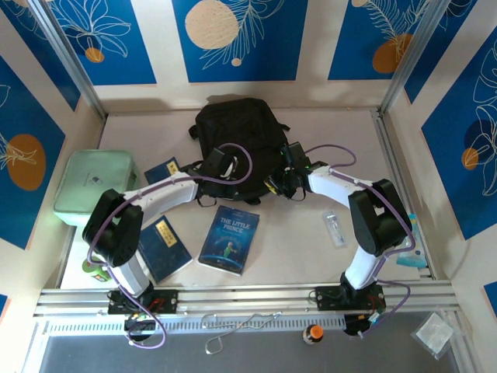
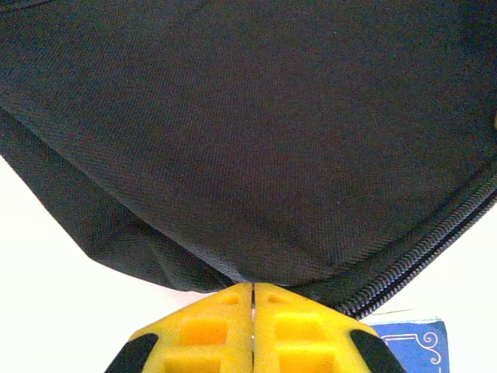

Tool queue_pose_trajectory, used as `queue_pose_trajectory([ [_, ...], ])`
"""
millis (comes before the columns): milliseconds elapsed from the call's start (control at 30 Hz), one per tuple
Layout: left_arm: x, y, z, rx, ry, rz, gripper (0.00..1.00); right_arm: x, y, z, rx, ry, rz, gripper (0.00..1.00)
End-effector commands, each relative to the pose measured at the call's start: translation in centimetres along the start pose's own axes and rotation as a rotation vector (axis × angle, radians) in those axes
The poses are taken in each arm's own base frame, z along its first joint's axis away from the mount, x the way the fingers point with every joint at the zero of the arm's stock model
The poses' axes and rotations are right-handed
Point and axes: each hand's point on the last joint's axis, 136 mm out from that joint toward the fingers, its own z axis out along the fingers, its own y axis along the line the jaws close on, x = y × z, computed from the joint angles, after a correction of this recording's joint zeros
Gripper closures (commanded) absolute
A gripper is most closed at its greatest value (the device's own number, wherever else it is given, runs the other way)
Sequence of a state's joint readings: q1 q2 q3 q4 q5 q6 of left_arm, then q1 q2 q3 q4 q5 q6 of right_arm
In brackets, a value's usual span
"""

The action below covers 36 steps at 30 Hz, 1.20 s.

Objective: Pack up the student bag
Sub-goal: Unzip the student bag at the top-center of the table.

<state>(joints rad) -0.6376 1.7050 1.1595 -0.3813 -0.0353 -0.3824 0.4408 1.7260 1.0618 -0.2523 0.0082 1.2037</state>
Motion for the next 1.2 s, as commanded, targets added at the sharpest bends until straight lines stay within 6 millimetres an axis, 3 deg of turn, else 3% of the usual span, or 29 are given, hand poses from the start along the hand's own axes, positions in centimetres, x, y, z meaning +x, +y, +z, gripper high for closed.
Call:
queue_pose_trajectory([
  [0,0.5,3.0,-0.1,-0.082,-0.003,-0.014,1.0,-1.3,-0.5,-1.3,0.032,-0.073,-0.006,0.84],
  [100,0.7,3.8,1.0,-0.089,0.007,-0.043,1.0,-1.4,-0.6,-1.4,0.038,-0.079,-0.007,0.85],
  [233,0.1,3.7,1.1,-0.073,-0.004,-0.056,1.0,-1.6,-0.9,-1.5,0.052,-0.09,-0.008,0.87],
  [400,-1.5,0.5,-0.6,0.086,-0.043,-0.007,1.0,-1.8,-0.7,-1.6,0.028,-0.089,-0.013,0.86],
  [600,-3.9,-3.6,-3.4,0.193,-0.091,0.094,1.0,-0.7,1.3,-3.8,-0.107,-0.044,0.005,0.56],
  [733,-5.0,-5.3,-4.2,0.227,-0.119,0.122,1.0,0.5,1.6,-5.1,-0.159,-0.004,0.074,0.44],
  [933,-5.2,-6.7,-3.6,0.254,-0.11,0.137,1.0,2.3,1.7,-3.9,-0.16,0.089,0.15,0.37],
  [1167,-4.9,-7.6,-3.2,0.288,-0.095,0.111,1.0,2.3,2.3,-1.9,-0.136,0.094,0.143,0.39],
])
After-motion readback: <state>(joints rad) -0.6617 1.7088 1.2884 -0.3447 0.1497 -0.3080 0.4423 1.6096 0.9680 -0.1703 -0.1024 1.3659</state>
